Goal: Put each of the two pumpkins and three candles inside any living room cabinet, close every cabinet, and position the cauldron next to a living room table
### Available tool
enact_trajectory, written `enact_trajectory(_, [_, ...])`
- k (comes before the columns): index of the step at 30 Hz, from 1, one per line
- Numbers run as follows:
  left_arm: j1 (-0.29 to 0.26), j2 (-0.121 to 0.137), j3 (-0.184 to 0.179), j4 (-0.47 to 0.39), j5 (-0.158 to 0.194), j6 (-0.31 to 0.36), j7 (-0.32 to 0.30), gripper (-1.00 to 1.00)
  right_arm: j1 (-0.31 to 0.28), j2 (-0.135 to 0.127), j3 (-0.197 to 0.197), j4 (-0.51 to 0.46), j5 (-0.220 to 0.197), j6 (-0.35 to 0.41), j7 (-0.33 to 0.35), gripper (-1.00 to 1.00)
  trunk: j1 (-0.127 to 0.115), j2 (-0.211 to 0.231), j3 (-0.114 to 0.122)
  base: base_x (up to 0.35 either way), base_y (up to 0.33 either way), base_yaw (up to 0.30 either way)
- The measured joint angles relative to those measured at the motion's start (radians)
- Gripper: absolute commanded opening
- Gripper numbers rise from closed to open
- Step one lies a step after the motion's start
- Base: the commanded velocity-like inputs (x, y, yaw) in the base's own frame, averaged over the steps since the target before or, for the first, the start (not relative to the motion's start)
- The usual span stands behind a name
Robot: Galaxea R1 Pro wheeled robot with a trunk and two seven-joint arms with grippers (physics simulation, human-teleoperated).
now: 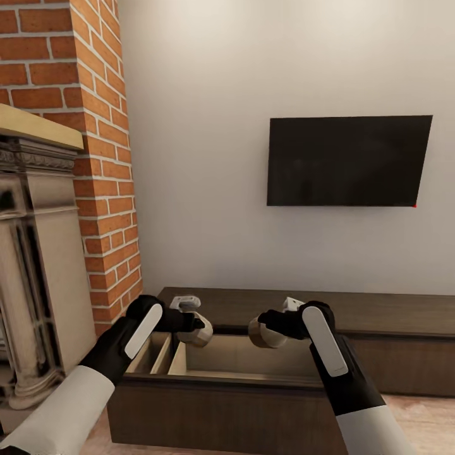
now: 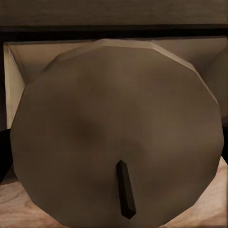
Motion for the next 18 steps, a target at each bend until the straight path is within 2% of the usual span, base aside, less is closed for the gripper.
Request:
enact_trajectory(12, [0.0,-0.001,0.0,0.007,0.0,0.0,0.0,-1.0,0.0,0.0,0.001,0.001,0.002,0.0,-0.001,-1.0,0.0,0.0,0.0,0.0,0.0,0.0])
enact_trajectory(18, [0.0,0.0,0.0,0.007,0.001,0.0,0.0,-1.0,-0.005,0.001,-0.001,0.046,0.004,0.0,-0.002,-1.0,0.0,0.0,0.0,0.0,0.0,0.0])
